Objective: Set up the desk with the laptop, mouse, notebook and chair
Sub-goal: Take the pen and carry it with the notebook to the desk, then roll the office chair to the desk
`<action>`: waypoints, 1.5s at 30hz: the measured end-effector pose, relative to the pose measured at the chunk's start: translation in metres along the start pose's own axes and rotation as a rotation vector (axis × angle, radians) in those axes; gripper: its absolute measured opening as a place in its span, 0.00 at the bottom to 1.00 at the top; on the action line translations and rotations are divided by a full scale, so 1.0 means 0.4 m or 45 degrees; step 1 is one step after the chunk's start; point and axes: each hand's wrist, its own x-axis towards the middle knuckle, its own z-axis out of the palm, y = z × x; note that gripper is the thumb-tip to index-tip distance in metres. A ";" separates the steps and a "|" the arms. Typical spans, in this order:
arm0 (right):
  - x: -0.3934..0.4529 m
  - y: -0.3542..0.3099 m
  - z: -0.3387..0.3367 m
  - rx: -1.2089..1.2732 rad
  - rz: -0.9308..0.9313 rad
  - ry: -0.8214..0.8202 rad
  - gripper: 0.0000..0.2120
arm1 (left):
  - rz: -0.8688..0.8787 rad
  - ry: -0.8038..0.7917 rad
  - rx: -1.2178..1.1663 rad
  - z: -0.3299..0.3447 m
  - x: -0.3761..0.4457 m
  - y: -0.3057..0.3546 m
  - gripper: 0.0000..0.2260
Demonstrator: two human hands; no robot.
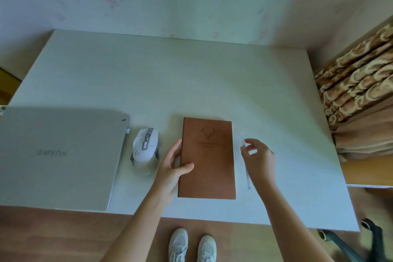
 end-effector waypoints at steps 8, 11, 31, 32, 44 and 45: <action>0.014 0.027 0.034 -0.056 0.032 -0.046 0.10 | -0.031 0.192 -0.048 0.012 0.011 -0.012 0.22; 0.011 0.026 0.036 -0.074 0.037 -0.036 0.10 | -0.012 0.279 0.007 0.018 0.014 -0.012 0.20; -0.275 -0.046 -0.387 0.102 -0.166 0.154 0.10 | 0.441 -0.314 0.561 0.245 -0.265 0.106 0.14; -0.311 -0.031 -0.423 0.125 -0.134 0.201 0.10 | 0.441 -0.387 0.587 0.271 -0.287 0.099 0.14; -0.793 0.262 -0.785 0.036 0.098 0.744 0.05 | 0.494 -1.164 0.952 0.653 -0.694 -0.170 0.05; -0.823 0.287 -0.817 0.013 0.096 0.769 0.05 | 0.499 -1.211 0.965 0.686 -0.729 -0.197 0.05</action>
